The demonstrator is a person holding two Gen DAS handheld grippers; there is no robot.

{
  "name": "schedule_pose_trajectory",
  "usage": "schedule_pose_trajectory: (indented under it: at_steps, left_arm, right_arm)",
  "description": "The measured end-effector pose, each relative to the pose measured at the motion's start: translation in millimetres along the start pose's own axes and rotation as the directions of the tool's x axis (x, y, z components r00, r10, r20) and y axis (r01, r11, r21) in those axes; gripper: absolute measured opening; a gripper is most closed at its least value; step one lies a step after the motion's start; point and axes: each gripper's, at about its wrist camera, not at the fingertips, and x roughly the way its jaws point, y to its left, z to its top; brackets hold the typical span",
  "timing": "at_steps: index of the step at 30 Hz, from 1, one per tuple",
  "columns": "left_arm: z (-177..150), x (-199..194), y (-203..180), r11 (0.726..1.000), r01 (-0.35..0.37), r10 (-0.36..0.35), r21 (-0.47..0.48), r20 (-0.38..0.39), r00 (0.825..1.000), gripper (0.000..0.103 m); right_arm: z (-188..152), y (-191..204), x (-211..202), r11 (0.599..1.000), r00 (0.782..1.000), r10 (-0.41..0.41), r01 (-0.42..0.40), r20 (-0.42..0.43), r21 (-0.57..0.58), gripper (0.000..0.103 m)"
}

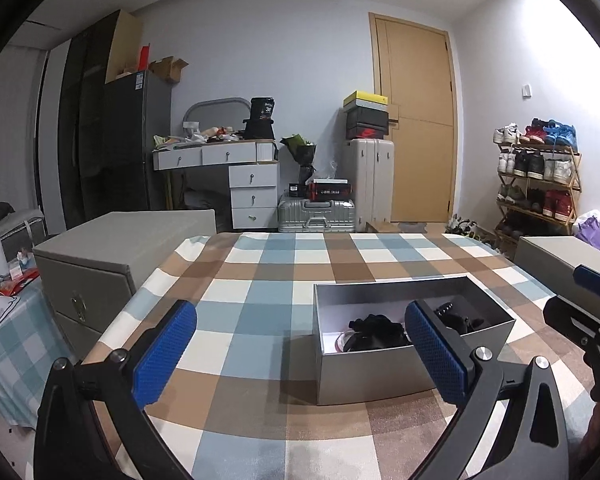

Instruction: Organize jewelry

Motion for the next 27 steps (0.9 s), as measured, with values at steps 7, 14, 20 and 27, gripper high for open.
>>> schedule_pose_trajectory:
  at_steps: [7, 14, 20, 27]
  left_arm:
    - [0.5, 0.8, -1.4, 1.0, 0.0, 0.0, 0.001, -0.001, 1.0, 0.102]
    - [-0.6, 4.4, -1.9, 1.0, 0.021, -0.021, 0.007, -0.003, 1.0, 0.102]
    - [-0.7, 4.2, -2.4, 0.999, 0.032, -0.032, 0.01, -0.002, 0.999, 0.102]
    - [-2.2, 5.0, -2.1, 0.999, 0.032, -0.032, 0.011, -0.003, 0.999, 0.102]
  right_arm:
    - [0.5, 0.1, 0.6, 1.0, 1.0, 0.0, 0.0, 0.0, 0.0, 0.103]
    - [0.3, 0.0, 0.6, 1.0, 1.0, -0.002, 0.002, 0.002, 0.0, 0.103]
    - [0.2, 0.1, 0.7, 1.0, 1.0, -0.001, 0.001, 0.001, 0.001, 0.103]
    - [0.2, 0.1, 0.6, 1.0, 1.0, -0.002, 0.002, 0.002, 0.001, 0.103]
